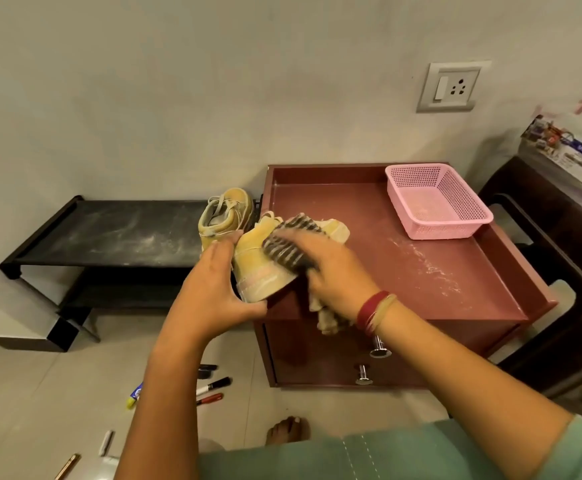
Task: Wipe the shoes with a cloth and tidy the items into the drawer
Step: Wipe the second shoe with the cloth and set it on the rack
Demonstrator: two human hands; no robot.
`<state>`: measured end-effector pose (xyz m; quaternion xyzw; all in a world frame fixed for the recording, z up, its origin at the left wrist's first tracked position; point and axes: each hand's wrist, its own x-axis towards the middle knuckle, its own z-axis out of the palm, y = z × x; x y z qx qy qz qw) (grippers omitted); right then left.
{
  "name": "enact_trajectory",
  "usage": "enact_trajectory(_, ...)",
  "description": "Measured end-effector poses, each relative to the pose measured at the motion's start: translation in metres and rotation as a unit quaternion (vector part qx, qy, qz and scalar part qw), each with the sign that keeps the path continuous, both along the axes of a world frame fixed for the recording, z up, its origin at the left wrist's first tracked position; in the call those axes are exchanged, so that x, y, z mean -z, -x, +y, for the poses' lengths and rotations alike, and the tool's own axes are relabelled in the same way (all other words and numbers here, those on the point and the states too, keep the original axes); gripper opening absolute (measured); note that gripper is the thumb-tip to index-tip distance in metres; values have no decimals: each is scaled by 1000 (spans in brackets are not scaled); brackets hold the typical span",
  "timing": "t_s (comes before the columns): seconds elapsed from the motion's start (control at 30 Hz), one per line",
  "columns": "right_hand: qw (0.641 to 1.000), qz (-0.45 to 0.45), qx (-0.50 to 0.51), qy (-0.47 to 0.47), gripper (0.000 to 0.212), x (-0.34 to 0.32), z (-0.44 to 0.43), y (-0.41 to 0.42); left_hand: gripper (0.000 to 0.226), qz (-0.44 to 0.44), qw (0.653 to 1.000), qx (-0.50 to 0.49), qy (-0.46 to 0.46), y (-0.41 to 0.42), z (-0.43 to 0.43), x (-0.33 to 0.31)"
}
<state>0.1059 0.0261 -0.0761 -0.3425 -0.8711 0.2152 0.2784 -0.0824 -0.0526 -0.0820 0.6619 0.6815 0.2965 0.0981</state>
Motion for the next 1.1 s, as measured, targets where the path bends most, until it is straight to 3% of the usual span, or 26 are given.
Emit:
enact_trajectory(0.07, 996, -46, -58, -49, 70, 9, -8, 8, 104, 5, 1000, -8, 1, 0, 2, 1)
enact_trajectory(0.23, 997, -39, 57, -26, 68, 13, 5, 0, 103, -5, 1000, -12, -7, -6, -1, 3)
enact_trajectory(0.33, 997, -60, -24, -47, 71, 13, -13, 7, 105, -10, 1000, -18, -20, -8, 0, 2)
enact_trajectory(0.47, 998, -46, 37, -33, 72, 11, -4, 3, 105, -7, 999, -24, -27, -8, 1, 1)
enact_trajectory(0.6, 997, -54, -36, -39, 73, 13, -13, 4, 105, -1, 999, -18, -26, -8, 1, -1)
enact_trajectory(0.73, 998, -23, 48, -23, 71, 12, -5, -4, 103, 13, 999, -21, -26, -8, 2, 0)
enact_trajectory(0.87, 998, -46, -31, -39, 73, 19, -12, -5, 96, 15, 999, -16, -38, -12, 3, 1)
enact_trajectory(0.97, 998, -27, 52, -21, 71, 16, -3, -11, 96, 14, 999, -22, -35, -15, 2, 1)
enact_trajectory(1.1, 997, -59, -39, -30, 75, 21, -14, -6, 100, 26, 999, -23, -34, -12, 4, 5)
